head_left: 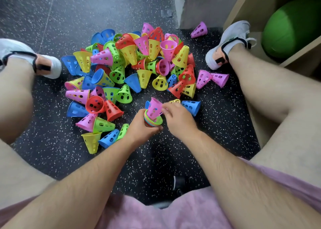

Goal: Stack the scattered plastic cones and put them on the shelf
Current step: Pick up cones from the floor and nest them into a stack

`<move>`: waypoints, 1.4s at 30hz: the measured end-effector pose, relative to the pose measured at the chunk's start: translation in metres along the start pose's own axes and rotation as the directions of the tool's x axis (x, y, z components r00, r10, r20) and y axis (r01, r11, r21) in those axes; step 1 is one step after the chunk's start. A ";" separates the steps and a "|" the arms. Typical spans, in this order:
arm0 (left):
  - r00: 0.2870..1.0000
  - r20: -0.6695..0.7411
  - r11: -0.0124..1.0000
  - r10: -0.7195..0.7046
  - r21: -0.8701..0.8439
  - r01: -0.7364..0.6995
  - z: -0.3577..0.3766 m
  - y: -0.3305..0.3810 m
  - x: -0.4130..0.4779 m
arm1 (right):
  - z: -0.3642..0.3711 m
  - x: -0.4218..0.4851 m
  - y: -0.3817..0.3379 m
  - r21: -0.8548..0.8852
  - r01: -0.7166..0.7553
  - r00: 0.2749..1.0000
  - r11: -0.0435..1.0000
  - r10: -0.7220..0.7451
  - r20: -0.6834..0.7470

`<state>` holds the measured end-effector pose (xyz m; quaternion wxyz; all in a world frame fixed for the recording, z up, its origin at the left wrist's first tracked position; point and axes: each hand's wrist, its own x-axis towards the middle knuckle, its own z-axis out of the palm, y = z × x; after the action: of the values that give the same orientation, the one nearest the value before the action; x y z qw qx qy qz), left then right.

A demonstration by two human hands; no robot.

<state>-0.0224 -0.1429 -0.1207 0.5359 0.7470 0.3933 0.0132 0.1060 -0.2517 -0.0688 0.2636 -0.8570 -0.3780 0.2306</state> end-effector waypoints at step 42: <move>0.944 -0.326 0.968 -0.047 -0.250 -0.038 -0.074 -0.011 -0.004 | 0.040 0.041 -0.077 0.241 0.268 0.945 0.933 -0.303 0.122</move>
<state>-0.0644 -0.0851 -0.0968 0.5533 0.6589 0.4743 0.1866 0.0668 -0.1646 -0.0594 0.3573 -0.7373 -0.4905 0.2968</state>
